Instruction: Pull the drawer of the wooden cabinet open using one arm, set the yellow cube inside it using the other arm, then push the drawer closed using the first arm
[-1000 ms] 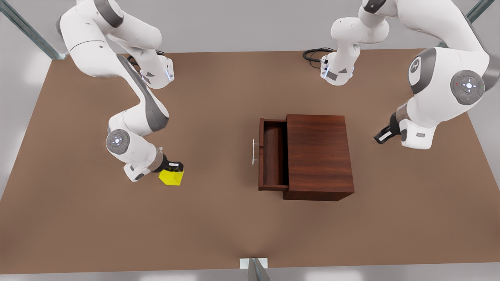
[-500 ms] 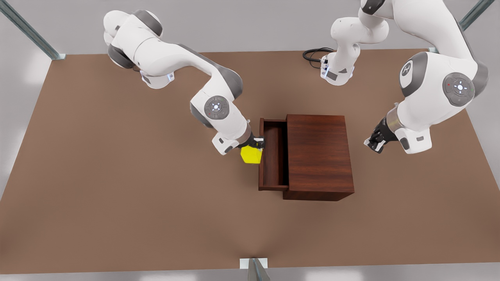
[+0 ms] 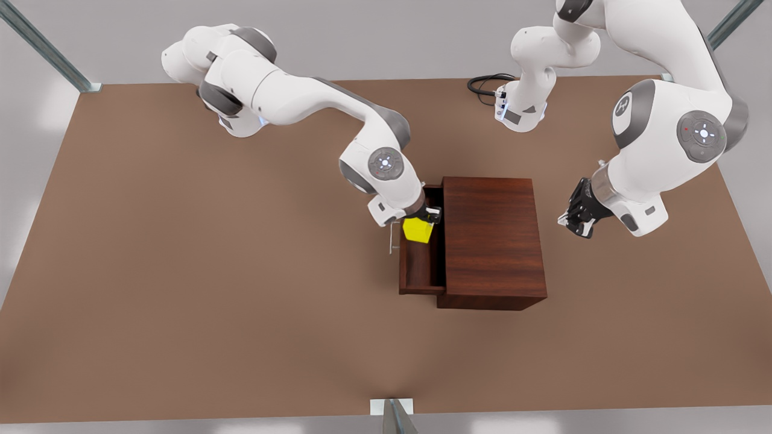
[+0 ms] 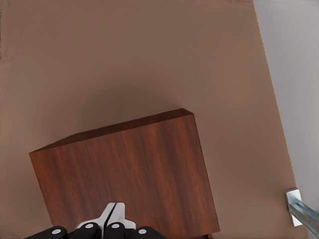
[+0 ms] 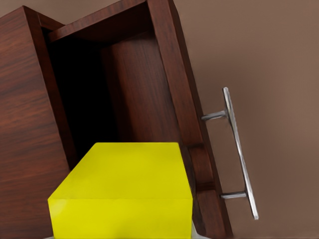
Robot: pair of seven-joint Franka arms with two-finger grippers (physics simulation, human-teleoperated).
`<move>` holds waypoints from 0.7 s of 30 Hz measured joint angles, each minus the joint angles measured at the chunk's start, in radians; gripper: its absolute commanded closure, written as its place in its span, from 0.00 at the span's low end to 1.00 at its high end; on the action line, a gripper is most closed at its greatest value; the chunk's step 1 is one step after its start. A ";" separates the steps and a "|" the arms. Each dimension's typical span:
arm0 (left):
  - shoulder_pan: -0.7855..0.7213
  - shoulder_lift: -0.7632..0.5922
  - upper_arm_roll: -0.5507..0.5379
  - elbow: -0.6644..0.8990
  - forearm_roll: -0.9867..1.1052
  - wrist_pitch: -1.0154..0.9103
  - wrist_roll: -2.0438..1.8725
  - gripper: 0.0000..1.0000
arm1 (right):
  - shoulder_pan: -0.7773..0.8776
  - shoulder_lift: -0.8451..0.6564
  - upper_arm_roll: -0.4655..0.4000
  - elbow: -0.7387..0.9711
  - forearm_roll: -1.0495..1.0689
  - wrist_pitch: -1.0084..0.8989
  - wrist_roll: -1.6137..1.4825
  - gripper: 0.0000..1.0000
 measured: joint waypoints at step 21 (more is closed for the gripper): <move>-0.562 0.243 0.002 0.011 -0.036 0.329 -0.317 0.79 | -0.498 -0.483 -0.371 -0.134 0.092 -0.391 -0.413 0.00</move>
